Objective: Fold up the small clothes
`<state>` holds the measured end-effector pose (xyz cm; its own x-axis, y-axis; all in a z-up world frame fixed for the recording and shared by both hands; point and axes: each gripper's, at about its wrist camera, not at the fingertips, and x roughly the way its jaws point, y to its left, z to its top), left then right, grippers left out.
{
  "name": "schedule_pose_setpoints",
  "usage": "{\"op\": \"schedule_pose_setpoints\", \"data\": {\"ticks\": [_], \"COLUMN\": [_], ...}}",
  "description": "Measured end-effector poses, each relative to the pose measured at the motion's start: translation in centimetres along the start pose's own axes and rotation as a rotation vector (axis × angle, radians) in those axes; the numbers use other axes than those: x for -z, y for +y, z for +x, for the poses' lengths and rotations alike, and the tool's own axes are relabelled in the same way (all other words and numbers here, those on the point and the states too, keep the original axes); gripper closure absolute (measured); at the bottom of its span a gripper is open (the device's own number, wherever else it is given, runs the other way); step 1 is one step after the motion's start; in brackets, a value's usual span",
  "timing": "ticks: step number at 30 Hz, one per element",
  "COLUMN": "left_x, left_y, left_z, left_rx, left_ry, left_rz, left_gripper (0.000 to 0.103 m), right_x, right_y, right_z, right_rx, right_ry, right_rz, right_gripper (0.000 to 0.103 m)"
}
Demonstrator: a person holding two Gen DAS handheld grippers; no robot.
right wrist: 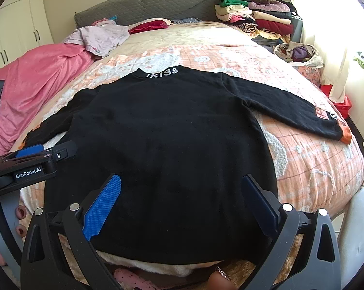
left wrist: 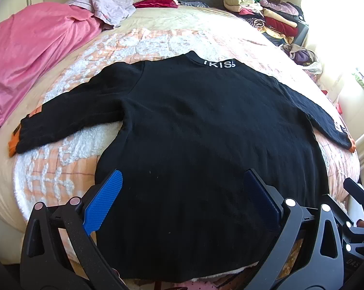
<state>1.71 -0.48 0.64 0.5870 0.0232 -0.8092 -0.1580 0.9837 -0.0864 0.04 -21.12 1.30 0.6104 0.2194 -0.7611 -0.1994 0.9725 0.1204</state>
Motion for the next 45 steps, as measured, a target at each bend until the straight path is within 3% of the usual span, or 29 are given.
{"op": "schedule_pose_setpoints", "data": {"ticks": [33,45], "left_x": [-6.8,-9.5], "left_y": [-2.5,-3.4], "left_z": [5.6,7.4], "left_rx": [0.025,0.025], "left_ry": [0.024,0.028], "left_rz": [0.011,0.005], "left_gripper": [0.009,0.009], "right_x": [-6.9,-7.8], "right_y": [-8.6,-14.5], "right_z": [5.5,7.2], "right_rx": [0.061,0.168], "right_ry": [-0.002,-0.014], "right_rz": [0.206,0.326], "right_gripper": [0.004,0.004]}}
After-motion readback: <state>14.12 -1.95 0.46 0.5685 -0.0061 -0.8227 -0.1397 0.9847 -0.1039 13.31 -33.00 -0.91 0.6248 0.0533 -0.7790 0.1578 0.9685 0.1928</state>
